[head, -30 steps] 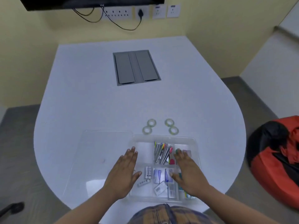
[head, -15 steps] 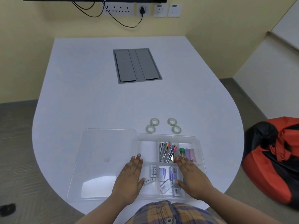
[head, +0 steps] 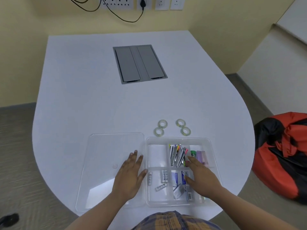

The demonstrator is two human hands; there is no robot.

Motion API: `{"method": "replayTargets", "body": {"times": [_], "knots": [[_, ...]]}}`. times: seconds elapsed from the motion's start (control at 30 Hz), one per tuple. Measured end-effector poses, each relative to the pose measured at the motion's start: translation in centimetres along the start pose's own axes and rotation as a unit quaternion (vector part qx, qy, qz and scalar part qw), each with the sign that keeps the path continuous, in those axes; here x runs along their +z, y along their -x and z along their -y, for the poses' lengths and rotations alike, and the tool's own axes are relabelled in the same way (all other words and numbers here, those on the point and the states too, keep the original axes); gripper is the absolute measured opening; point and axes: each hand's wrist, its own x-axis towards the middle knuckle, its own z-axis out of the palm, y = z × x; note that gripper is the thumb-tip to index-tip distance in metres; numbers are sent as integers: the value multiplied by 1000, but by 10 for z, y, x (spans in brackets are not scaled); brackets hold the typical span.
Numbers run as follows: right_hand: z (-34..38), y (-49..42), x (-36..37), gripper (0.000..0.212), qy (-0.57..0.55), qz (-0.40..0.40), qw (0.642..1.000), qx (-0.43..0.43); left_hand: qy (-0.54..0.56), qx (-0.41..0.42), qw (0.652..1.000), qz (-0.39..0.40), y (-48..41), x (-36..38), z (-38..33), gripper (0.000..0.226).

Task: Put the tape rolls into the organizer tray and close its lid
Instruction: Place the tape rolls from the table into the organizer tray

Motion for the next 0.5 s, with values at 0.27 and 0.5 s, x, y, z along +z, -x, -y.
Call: {"method": "replayTargets", "body": {"times": [0.27, 0.5], "knots": [[-21, -73, -49, 31, -96, -70, 993, -27, -84, -88, 992, 35, -37, 4, 18, 79], [-57, -148, -70, 33, -138, -64, 986, 73, -110, -135, 978, 113, -48, 13, 18, 102]]}}
